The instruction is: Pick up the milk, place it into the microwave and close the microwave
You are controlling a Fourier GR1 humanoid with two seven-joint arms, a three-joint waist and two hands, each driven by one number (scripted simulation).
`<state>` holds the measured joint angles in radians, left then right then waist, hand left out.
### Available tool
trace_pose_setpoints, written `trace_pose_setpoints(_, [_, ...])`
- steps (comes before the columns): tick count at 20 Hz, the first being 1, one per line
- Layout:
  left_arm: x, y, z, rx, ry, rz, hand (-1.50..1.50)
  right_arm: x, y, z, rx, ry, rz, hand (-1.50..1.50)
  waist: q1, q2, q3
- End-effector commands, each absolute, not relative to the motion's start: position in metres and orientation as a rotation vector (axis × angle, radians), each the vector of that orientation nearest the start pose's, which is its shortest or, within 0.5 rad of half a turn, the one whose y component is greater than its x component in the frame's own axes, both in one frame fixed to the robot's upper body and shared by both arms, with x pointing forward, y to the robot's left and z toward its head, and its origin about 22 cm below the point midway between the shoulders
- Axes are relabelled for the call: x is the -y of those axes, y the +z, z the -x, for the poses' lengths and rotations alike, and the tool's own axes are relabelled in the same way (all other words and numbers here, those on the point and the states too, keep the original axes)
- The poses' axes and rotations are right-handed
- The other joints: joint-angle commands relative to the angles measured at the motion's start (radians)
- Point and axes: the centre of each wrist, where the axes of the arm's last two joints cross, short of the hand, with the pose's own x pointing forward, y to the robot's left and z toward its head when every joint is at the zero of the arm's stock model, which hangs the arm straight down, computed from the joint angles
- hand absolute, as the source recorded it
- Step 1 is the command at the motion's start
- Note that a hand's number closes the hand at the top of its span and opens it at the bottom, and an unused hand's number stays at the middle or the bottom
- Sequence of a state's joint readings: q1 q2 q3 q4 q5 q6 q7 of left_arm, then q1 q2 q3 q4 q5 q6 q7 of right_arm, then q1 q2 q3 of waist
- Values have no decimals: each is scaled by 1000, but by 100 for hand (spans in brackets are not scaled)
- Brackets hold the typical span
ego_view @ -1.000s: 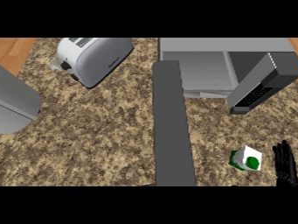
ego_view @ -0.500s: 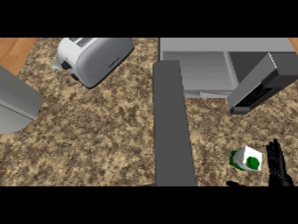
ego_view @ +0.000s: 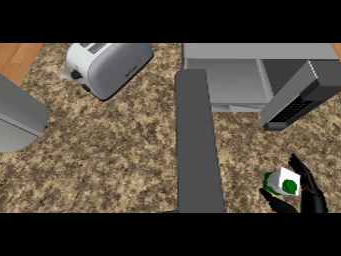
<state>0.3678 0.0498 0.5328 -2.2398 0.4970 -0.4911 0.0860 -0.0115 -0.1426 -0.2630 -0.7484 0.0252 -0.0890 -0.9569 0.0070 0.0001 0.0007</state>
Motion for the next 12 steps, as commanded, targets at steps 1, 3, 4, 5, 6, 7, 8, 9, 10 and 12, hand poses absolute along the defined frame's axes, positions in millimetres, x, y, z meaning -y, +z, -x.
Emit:
trace_pose_setpoints(1, [-348,109,-88,1947,10,9,-150,332,-169,-168,1725,-22,385,150,2,0,0])
trace_pose_setpoints(3, [-342,116,-100,1935,34,-6,-150,341,-152,-202,1784,59,371,150,5,2,1])
trace_pose_setpoints(4, [-358,105,-90,1959,29,-9,-150,337,-166,-171,1816,24,324,150,3,0,0])
trace_pose_setpoints(5, [-349,116,-89,1960,15,3,-150,319,-169,-188,1810,115,401,150,8,1,1])
trace_pose_setpoints(6, [-354,115,-87,1959,10,1,-150,328,-164,-183,1843,96,443,150,3,-1,0])
trace_pose_setpoints(7, [-350,104,-109,1968,7,20,-150,314,-172,-180,1852,83,446,150,-3,1,0])
trace_pose_setpoints(8, [-347,124,-96,1967,19,-4,-150,316,-170,-174,1877,63,415,150,-3,-1,0])
trace_pose_setpoints(9, [-341,104,-92,1936,14,11,-150,336,-161,-188,1880,40,407,150,2,0,0])
trace_pose_setpoints(10, [-352,108,-96,1956,39,0,-150,324,-165,-193,1893,73,397,150,2,1,0])
trace_pose_setpoints(12, [-362,122,-105,1969,-3,-12,-150,318,-149,-232,1896,74,367,150,7,2,1])
